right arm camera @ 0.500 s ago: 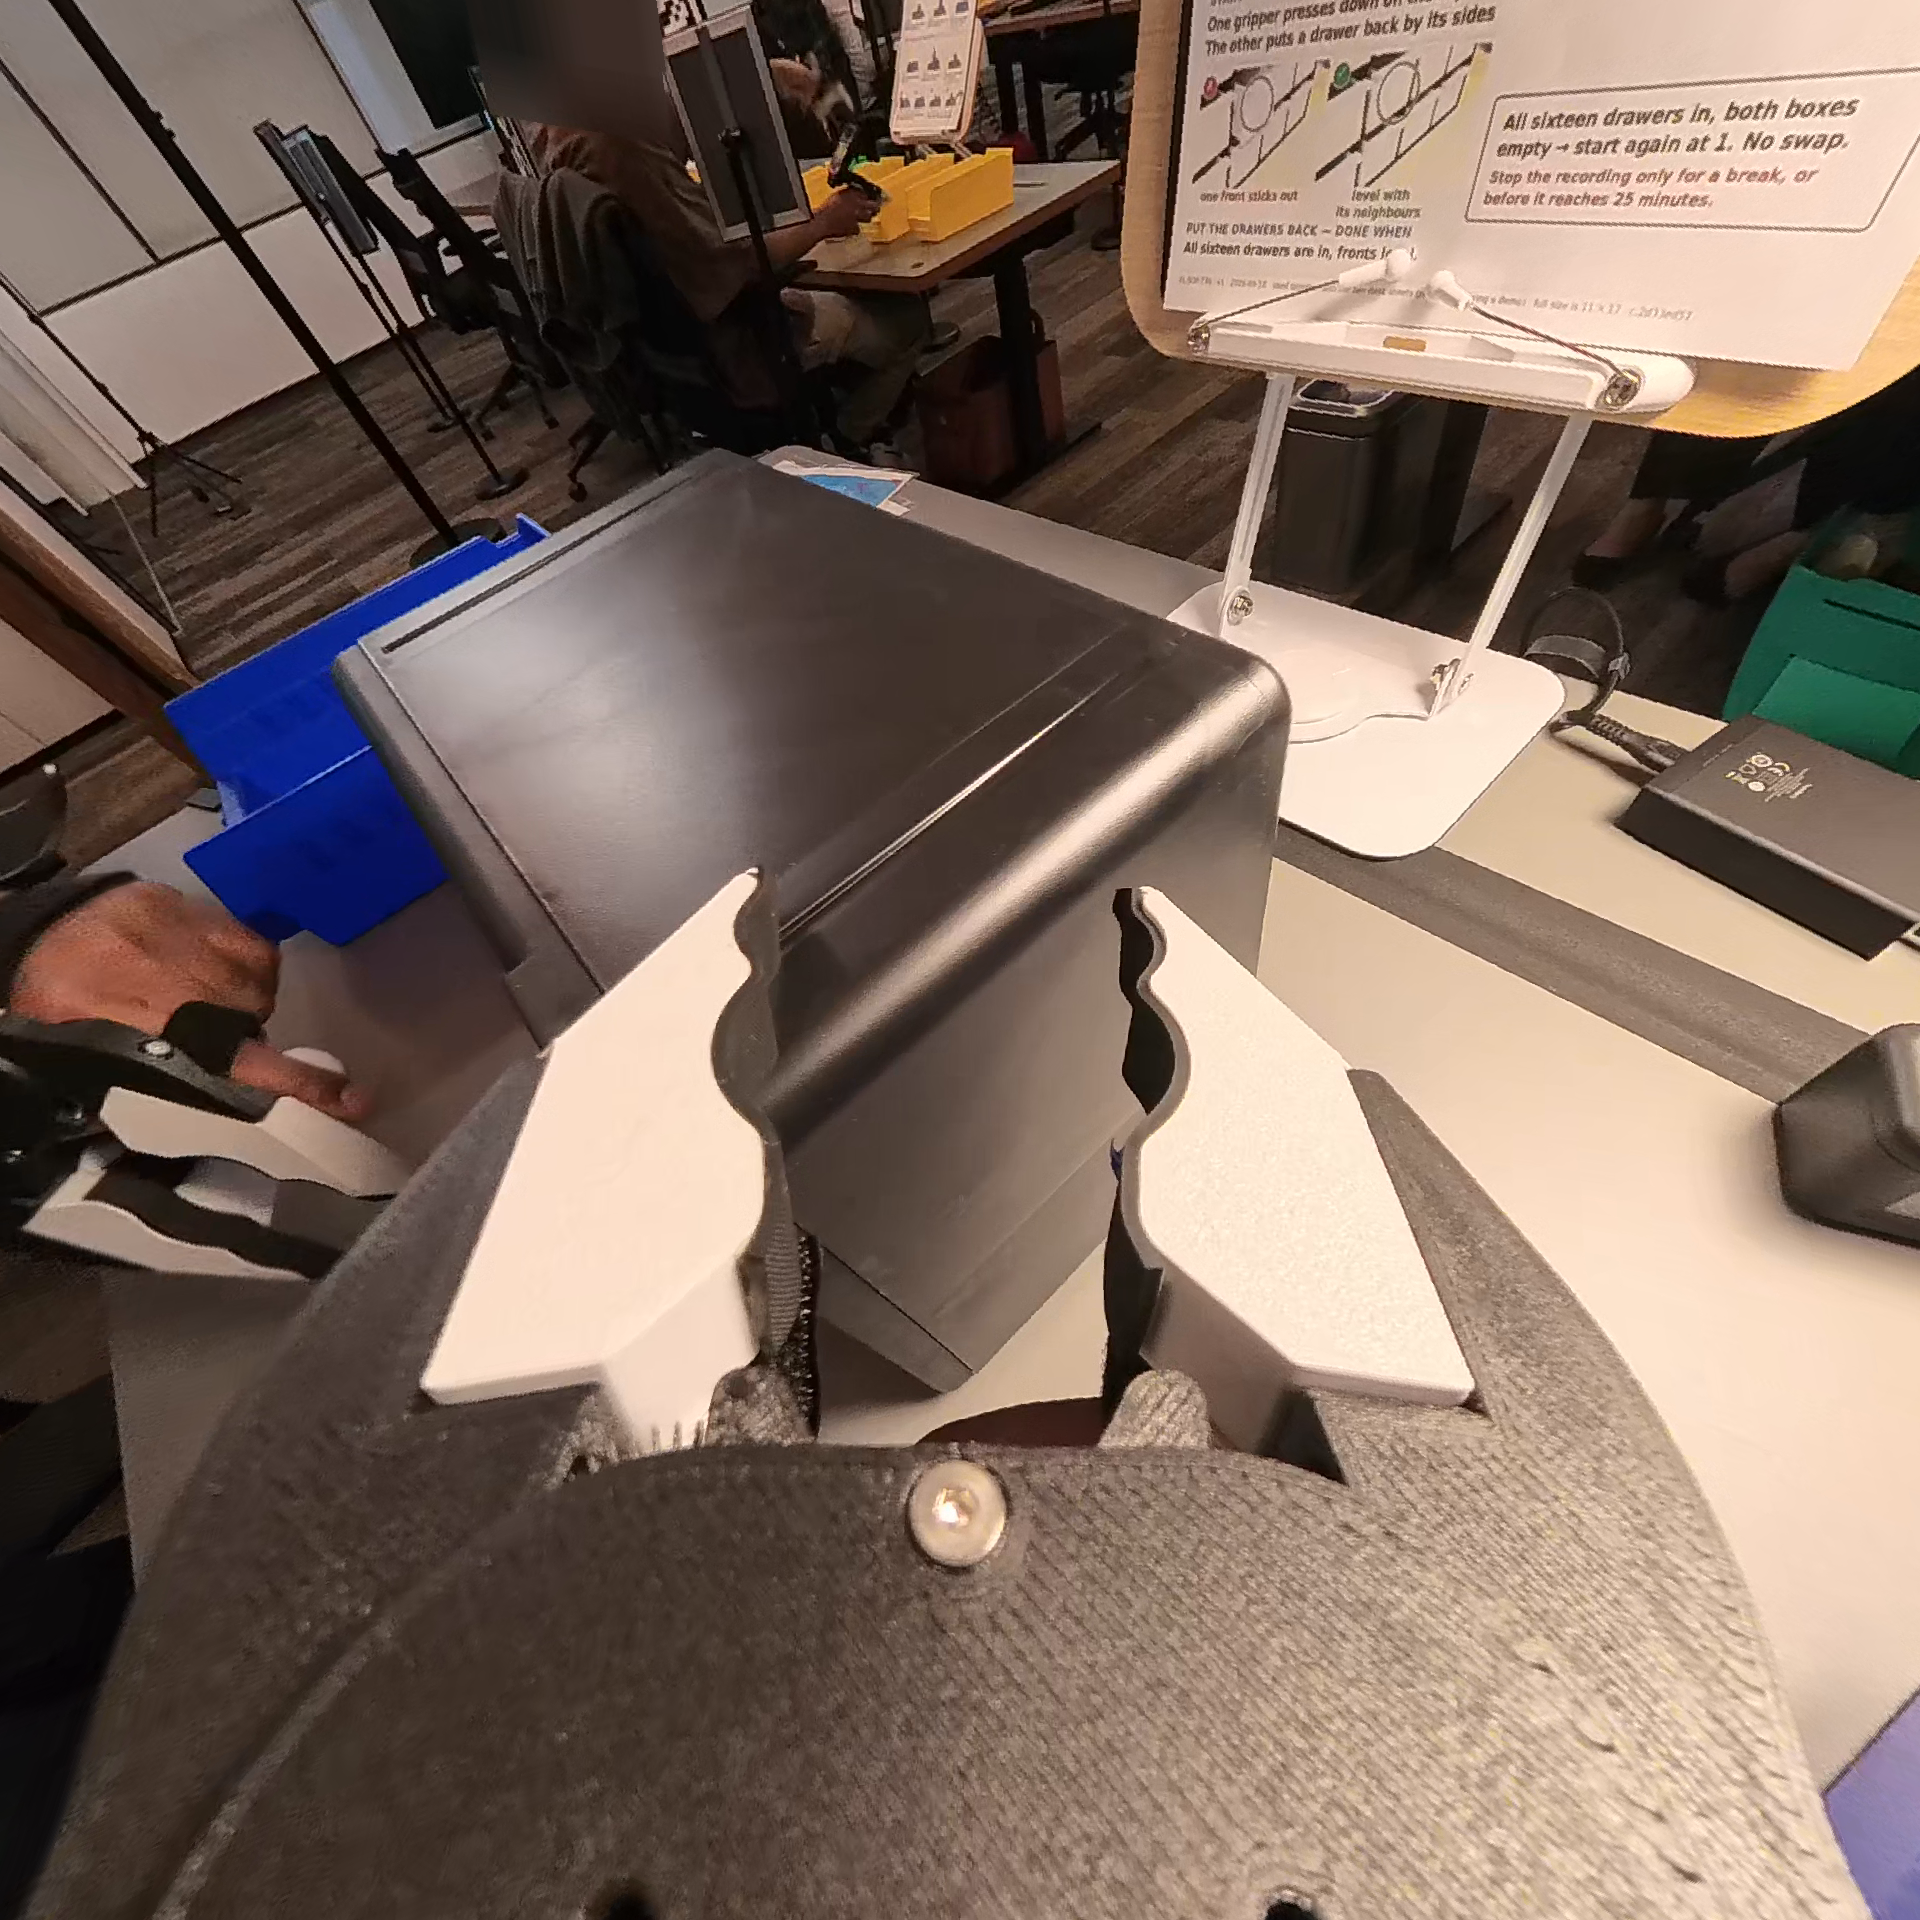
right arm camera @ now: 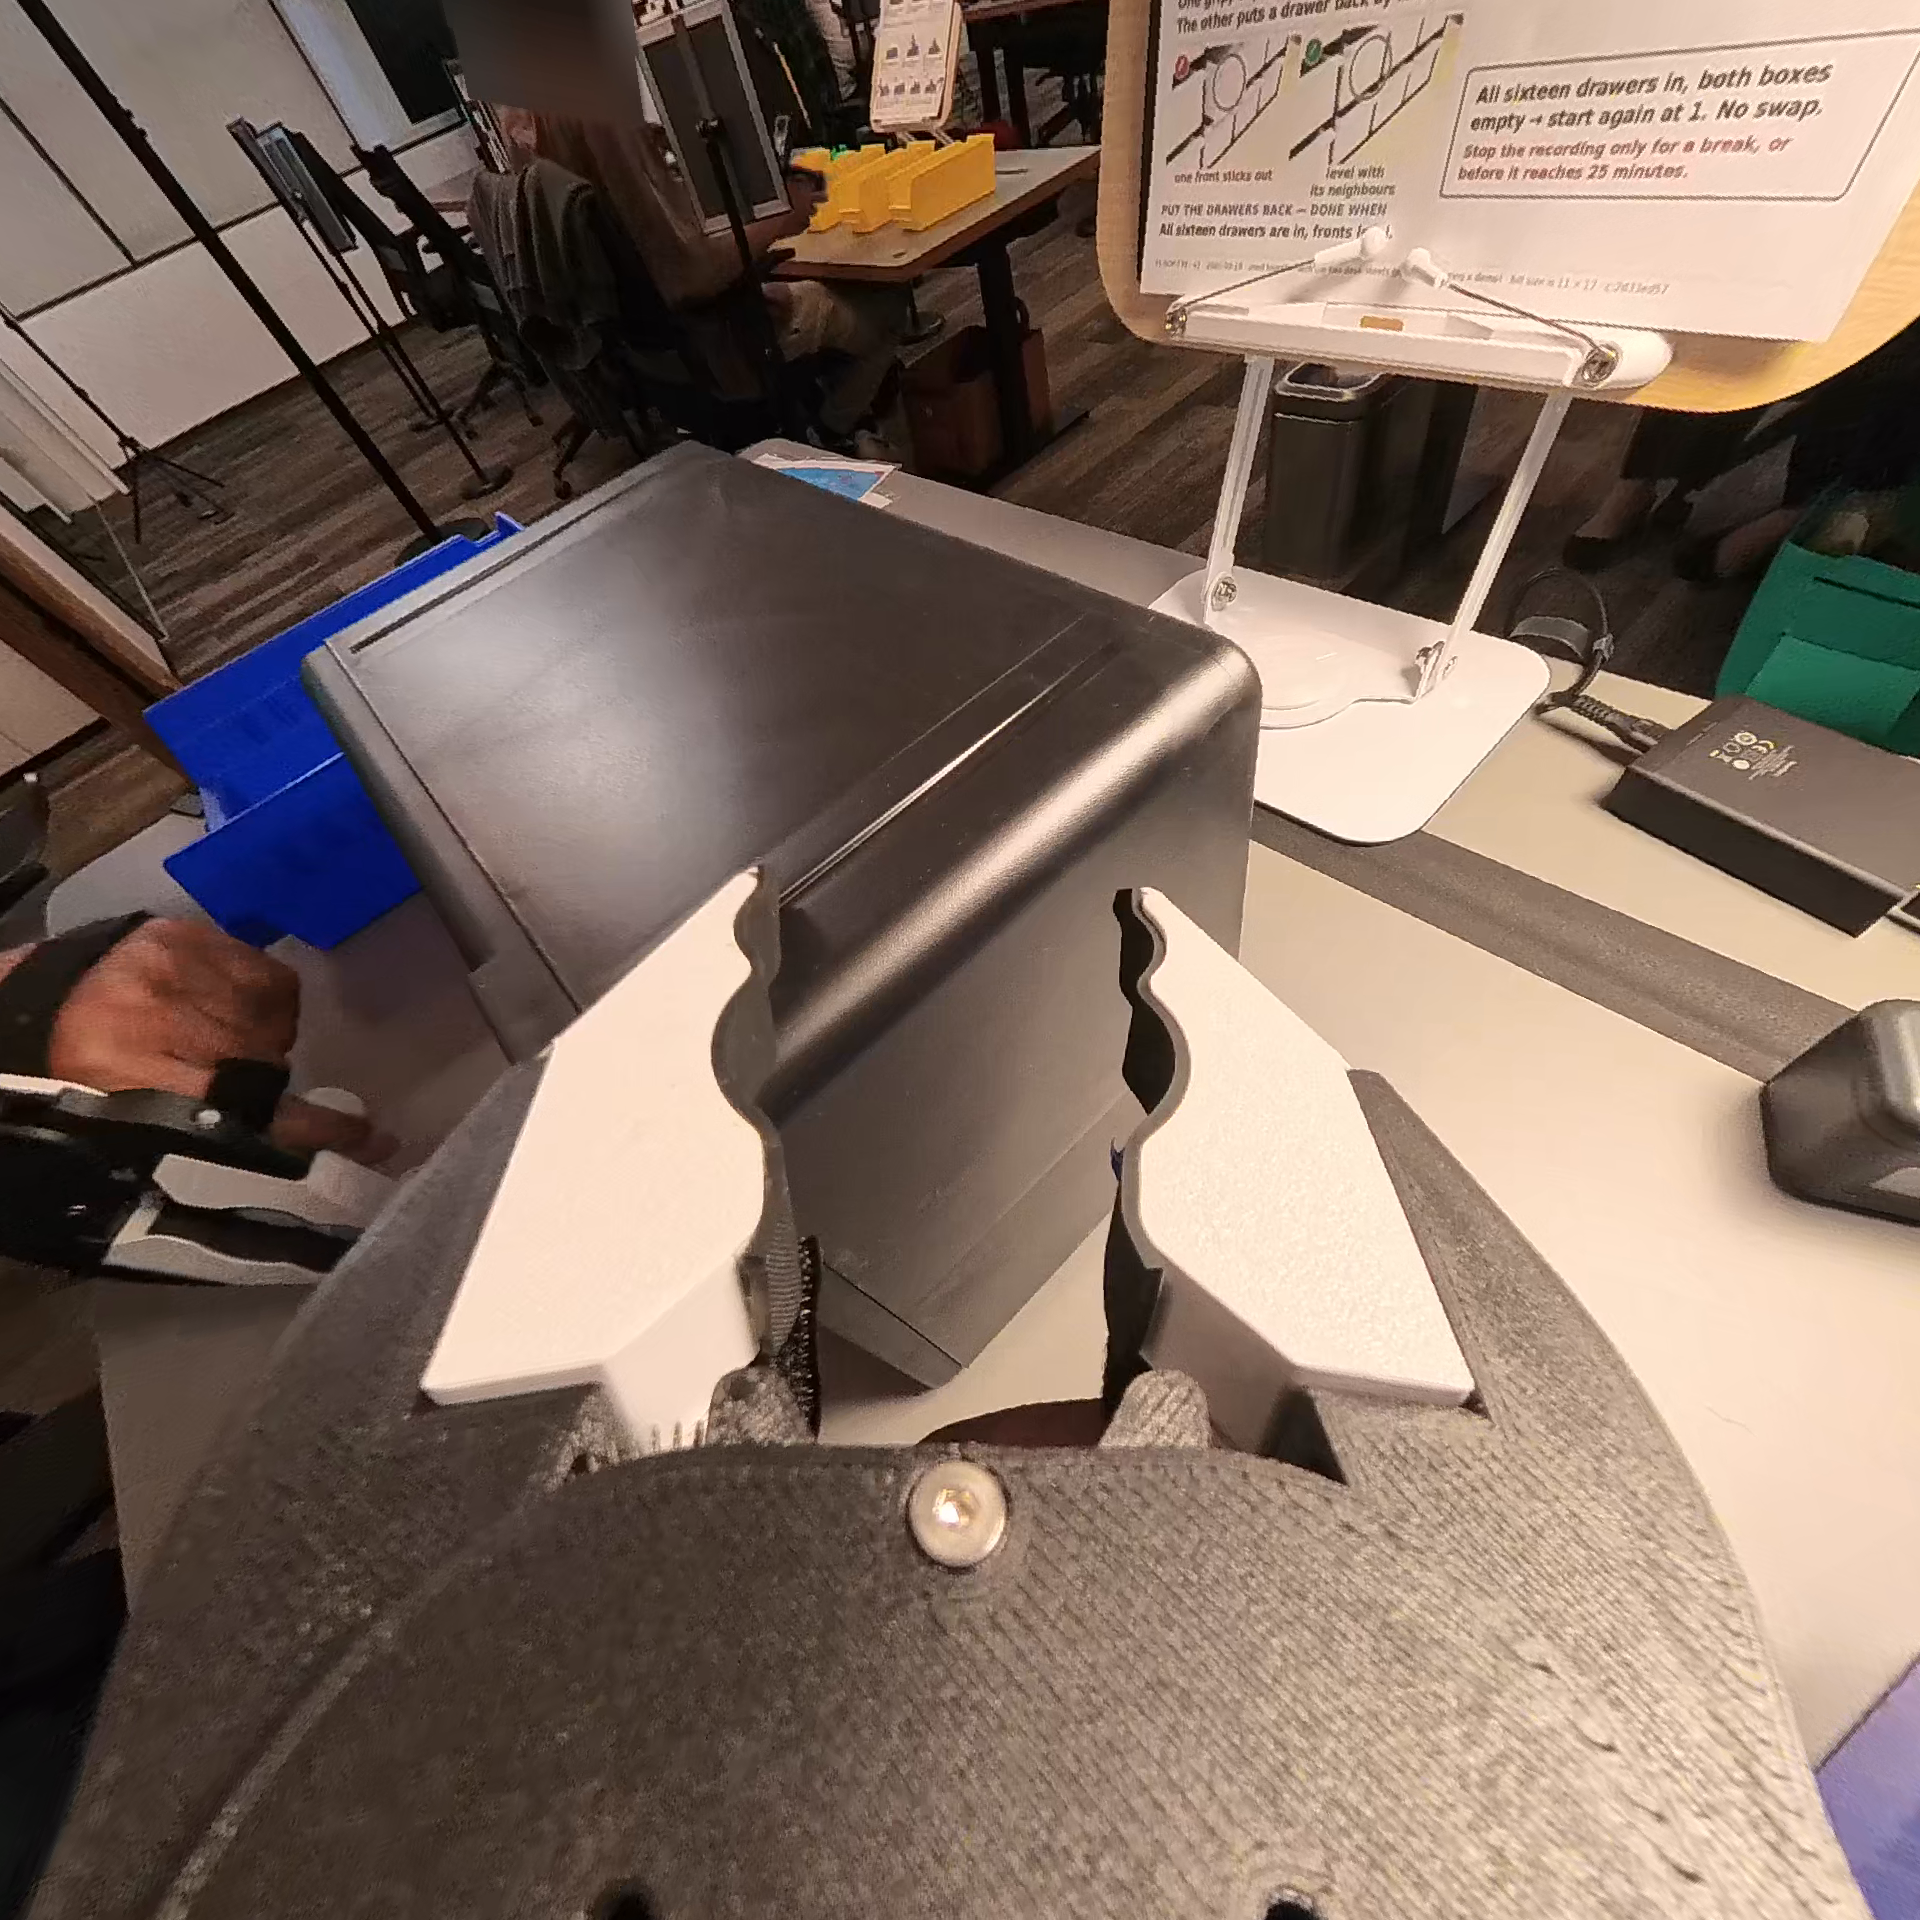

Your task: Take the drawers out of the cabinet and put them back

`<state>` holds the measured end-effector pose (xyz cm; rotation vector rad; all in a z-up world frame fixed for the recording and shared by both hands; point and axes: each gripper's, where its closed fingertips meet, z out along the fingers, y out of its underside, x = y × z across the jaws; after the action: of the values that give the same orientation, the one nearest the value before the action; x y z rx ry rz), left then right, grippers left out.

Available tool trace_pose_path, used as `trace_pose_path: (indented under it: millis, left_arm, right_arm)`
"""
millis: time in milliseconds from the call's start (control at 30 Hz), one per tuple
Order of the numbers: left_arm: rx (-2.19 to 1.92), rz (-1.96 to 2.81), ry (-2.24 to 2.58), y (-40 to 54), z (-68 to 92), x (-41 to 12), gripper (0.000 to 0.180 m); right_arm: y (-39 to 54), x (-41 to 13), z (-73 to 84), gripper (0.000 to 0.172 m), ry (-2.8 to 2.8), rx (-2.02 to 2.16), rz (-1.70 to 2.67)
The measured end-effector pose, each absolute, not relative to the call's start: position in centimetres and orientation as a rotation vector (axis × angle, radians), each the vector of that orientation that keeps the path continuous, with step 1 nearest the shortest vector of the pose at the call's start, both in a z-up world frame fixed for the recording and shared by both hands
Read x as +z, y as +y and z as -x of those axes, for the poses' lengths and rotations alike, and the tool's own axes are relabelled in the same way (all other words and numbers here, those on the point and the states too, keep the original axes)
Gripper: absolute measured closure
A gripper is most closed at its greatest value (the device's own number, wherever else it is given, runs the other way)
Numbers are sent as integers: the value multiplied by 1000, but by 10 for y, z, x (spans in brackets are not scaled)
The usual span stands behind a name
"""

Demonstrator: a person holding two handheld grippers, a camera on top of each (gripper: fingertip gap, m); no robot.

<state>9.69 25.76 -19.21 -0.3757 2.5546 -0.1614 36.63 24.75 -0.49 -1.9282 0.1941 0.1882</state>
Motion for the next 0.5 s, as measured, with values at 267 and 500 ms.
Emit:
trace_pose_path:
  millis: [267,500]
  left_arm:
    - [-417,591,2509,246,-69,-115,162]
    - [-389,798,2479,274,-72,-67,162]
  right_arm:
    - [248,-5,-366,104,198,188,1929]
    - [249,-5,-364,104,197,191,1928]
